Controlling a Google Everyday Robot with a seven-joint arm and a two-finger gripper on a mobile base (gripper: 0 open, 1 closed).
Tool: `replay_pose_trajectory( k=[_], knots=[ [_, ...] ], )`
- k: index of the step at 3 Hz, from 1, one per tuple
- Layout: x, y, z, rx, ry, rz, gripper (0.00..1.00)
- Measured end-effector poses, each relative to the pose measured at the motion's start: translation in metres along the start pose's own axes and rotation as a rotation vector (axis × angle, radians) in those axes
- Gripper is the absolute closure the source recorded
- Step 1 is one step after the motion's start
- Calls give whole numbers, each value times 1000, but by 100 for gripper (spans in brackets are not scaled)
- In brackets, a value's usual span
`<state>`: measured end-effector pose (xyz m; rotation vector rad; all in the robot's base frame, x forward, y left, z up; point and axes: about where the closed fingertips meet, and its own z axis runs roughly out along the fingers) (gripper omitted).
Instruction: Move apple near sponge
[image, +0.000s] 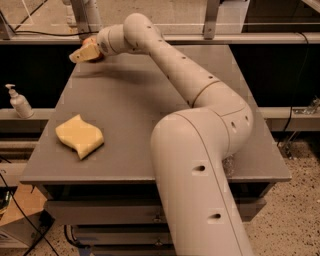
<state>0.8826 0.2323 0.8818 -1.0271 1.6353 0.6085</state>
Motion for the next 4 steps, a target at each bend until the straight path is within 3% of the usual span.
replay_pose_trajectory(
  k=[2,4],
  knots=[
    [6,-5,10,-5,22,15,0],
    [20,-12,15,-11,58,47,41]
  ],
)
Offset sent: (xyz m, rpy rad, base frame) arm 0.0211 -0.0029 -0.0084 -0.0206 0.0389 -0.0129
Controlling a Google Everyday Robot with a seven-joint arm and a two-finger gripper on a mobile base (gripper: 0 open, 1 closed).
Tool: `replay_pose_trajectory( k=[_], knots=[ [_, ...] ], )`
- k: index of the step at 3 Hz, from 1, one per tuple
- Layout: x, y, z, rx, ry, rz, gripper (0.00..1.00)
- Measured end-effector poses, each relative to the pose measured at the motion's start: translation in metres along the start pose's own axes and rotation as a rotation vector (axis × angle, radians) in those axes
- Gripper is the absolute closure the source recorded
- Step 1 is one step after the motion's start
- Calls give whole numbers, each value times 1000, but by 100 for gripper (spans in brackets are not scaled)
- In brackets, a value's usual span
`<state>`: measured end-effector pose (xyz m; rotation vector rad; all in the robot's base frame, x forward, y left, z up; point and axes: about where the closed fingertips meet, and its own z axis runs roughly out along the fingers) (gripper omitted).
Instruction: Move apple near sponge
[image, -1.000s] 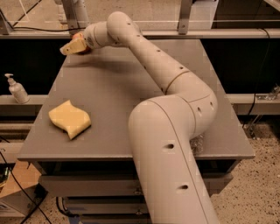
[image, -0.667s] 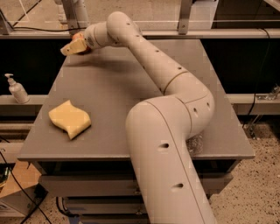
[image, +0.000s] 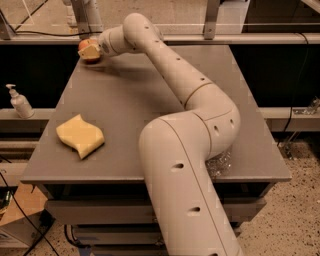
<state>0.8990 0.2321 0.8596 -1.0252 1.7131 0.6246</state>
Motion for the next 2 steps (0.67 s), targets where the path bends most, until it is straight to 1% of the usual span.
replay_pose_trajectory(
  k=[1,2],
  knots=[
    [4,-6,-1,9,8,13,65],
    [-8,-8,-14,16,-17,7,88]
  ],
)
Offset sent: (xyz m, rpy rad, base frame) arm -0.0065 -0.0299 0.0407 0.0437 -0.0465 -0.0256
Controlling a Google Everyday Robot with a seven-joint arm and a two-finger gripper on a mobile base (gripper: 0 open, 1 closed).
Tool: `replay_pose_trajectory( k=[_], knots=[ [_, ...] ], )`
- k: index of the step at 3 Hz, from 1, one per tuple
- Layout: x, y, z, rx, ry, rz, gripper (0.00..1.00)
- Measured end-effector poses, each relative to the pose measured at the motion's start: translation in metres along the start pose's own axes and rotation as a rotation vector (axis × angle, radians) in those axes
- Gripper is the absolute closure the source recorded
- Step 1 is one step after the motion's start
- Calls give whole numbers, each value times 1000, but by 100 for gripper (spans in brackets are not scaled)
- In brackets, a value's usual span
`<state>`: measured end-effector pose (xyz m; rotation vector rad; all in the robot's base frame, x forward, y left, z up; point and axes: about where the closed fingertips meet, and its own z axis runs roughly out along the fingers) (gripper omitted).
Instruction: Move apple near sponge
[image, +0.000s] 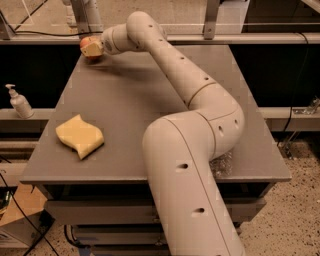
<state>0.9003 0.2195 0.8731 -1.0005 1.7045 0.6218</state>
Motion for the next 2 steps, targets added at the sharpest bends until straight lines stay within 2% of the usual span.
replay_pose_trajectory(
  k=[1,2],
  knots=[
    [-30,6,-32,-26,-46,-44,100],
    [-61,17,-74,-53,-58,-132,100]
  ],
)
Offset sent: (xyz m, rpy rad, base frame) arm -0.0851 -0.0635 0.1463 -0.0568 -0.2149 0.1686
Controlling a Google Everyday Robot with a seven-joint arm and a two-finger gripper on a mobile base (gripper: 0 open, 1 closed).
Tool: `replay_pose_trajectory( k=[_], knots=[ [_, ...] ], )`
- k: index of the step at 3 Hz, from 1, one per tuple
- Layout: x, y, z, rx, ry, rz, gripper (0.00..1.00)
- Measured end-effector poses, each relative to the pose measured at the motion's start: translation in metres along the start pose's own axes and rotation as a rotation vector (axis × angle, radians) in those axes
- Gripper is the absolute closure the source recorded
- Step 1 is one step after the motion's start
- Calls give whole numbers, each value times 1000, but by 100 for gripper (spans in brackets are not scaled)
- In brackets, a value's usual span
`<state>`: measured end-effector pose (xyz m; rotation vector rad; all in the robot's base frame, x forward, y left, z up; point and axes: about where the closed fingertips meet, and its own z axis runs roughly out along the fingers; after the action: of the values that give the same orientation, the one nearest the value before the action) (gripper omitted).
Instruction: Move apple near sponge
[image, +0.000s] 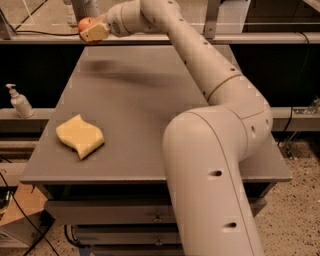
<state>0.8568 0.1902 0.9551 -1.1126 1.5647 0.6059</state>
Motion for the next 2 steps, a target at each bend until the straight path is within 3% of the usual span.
replay_pose_trajectory(
  k=[1,2],
  knots=[
    [-22,13,-44,-29,31,-77,100],
    [-25,37,-83,-76,100,-116,100]
  ],
)
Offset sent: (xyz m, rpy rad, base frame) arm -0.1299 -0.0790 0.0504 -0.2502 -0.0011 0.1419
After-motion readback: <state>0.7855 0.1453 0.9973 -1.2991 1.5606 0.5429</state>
